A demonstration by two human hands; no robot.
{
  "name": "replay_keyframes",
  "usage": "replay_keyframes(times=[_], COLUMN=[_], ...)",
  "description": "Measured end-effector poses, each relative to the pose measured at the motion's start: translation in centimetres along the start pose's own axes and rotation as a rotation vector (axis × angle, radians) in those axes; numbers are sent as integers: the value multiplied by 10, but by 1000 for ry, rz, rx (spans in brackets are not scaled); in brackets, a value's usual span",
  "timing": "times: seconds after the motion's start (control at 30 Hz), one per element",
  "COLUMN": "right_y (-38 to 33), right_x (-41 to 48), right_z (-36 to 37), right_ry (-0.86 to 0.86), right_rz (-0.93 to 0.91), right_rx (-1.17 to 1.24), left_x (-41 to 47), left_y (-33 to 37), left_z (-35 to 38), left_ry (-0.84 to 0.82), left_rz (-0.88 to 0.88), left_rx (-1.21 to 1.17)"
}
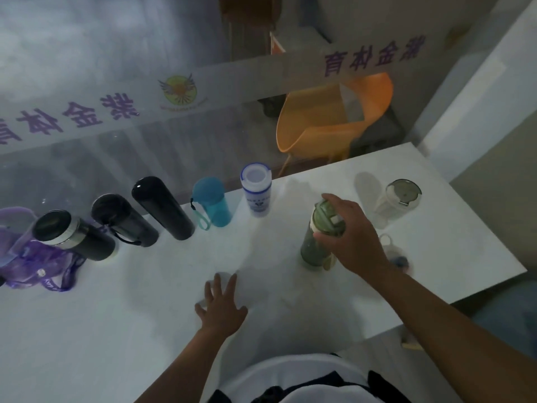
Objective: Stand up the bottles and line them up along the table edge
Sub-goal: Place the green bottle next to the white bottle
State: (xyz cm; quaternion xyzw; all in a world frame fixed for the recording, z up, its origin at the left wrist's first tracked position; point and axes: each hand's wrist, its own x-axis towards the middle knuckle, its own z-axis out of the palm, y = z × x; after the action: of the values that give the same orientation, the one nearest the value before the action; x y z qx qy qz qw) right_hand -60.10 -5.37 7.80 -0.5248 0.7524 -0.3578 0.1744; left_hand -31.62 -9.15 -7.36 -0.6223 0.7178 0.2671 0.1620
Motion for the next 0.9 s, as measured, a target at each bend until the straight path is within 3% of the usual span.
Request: replay_keyframes(times=[0.17,0.37,0.63,0.9], right_y=[0,-3,-1,3], right_x=[51,114,176,181], right_z=[-9,-5,5,16], right_ry=[-106,-87,-68,-113], right_rz=[84,13,-68,-118], right_rx=[-31,-15,-38,-70], left_x=[0,3,6,-4], left_y=[-8,-9,1,21], left_z=[-4,-6,-4,5], left_ry=[-40,-63,-61,-12], left_rz=[54,52,-20,-138], left_rx=[34,44,-14,-108])
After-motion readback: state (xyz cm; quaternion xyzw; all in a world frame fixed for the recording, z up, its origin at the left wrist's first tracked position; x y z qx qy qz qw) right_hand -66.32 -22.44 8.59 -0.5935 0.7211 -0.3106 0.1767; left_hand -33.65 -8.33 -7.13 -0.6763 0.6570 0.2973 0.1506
